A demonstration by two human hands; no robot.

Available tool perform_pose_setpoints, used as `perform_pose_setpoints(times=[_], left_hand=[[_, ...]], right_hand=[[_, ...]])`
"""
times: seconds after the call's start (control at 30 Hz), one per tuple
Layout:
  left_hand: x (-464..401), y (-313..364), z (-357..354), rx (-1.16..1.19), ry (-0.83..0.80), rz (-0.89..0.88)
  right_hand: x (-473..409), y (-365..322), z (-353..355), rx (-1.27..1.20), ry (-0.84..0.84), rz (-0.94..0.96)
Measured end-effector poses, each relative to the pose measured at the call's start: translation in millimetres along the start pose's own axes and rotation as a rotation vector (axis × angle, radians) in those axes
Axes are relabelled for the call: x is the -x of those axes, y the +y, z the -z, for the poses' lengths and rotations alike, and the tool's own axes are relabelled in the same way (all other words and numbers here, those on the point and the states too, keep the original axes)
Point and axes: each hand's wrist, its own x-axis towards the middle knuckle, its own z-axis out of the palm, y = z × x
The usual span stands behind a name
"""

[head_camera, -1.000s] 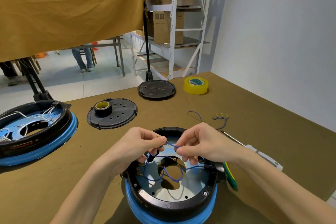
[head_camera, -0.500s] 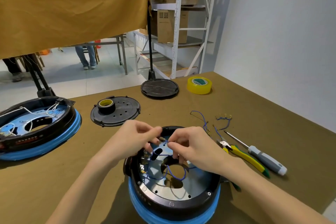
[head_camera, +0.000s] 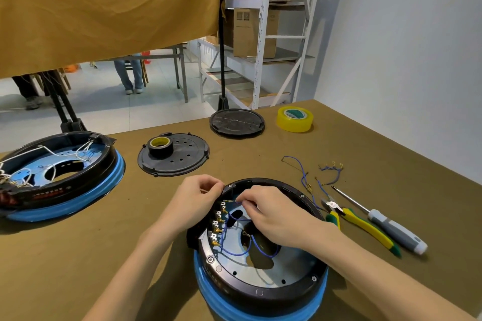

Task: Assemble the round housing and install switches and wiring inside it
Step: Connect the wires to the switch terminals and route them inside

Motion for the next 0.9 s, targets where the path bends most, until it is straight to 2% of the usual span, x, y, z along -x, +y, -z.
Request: perform_pose_setpoints(times=[0.17,0.37,0.57,0.7,0.9], left_hand=[[1.5,-5.5,-6.3,0.033,0.029,-0.022],[6.3,-3.5,-20.7,0.337,0.105,0.029],[1.9,-5.3,-23.2,0.358,0.093,0.044],[0.2,-7.7,-23.3,0.351,0.086,0.027],[-0.1,-7.1,-23.8,0.372,0.086,0.035]], right_hand=[[-1.1,-1.1,-8.4,-0.042,0.085,-0.004],[-3.0,4.3,-6.6,-0.122,0.168,-0.034],[2.6,7.6,-1.5,-0.118,0.22,0.011],[3.8,3.2,0.6,-0.14,0.188,0.075],[-1.0,5.0,-2.8,-0.222,0.153,-0.017]])
